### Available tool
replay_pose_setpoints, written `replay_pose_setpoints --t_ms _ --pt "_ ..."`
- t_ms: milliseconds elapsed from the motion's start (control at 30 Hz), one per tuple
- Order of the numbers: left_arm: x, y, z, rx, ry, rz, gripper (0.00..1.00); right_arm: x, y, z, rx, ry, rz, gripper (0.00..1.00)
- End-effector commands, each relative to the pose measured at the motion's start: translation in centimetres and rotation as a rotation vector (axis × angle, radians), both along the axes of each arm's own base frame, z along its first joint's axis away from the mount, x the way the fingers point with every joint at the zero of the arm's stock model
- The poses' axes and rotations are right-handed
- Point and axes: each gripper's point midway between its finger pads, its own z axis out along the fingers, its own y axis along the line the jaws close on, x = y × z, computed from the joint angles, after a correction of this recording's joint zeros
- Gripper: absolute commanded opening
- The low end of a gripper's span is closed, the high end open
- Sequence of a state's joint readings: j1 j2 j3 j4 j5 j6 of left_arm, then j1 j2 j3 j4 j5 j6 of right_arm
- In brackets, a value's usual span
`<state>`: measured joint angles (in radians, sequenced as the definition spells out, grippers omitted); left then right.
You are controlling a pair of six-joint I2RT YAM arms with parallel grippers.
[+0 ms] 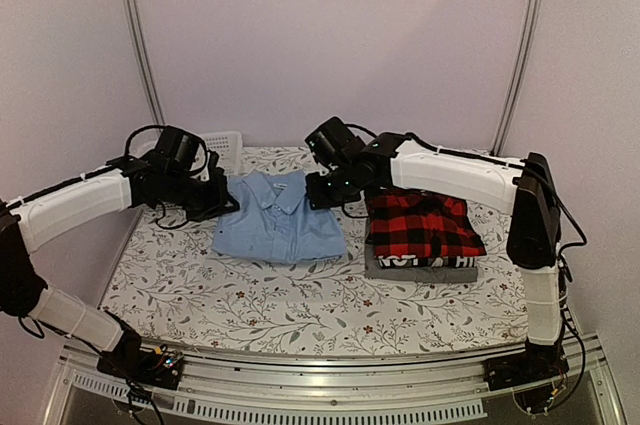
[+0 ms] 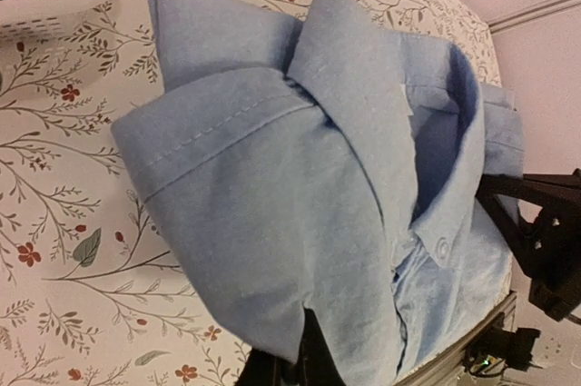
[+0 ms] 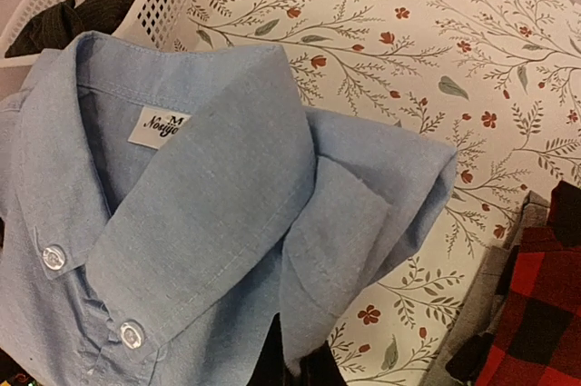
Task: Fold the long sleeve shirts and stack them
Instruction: Place the square-folded shirt on the square-folded shirt.
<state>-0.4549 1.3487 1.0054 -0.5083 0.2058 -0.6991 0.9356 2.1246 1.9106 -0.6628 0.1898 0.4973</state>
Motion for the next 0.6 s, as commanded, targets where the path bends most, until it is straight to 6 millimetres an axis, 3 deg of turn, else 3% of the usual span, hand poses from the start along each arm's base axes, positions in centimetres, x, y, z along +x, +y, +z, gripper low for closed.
replay_pose_setpoints --t_ms 0,133,267,567 --pt "1.1 -4.2 2.6 -0.067 -0.049 -0.075 0.0 1.6 -4.4 4.5 -0.022 -0.091 -0.075 0.0" --pt "2.9 -8.8 4.9 -0.116 -0.101 -0.114 0.0 2.5 -9.2 5.5 -0.056 -0.115 -0.154 0.0" --pt "4.5 -14.2 5.6 -0.132 -0.117 -0.168 0.0 2.7 -14.9 6.2 -0.102 -0.13 -0.252 0.0" --pt "6.3 -25.6 5.4 -0.187 -0.138 -0.288 0.0 0.8 -27.5 6.3 -0.178 -0.125 -0.467 0.0"
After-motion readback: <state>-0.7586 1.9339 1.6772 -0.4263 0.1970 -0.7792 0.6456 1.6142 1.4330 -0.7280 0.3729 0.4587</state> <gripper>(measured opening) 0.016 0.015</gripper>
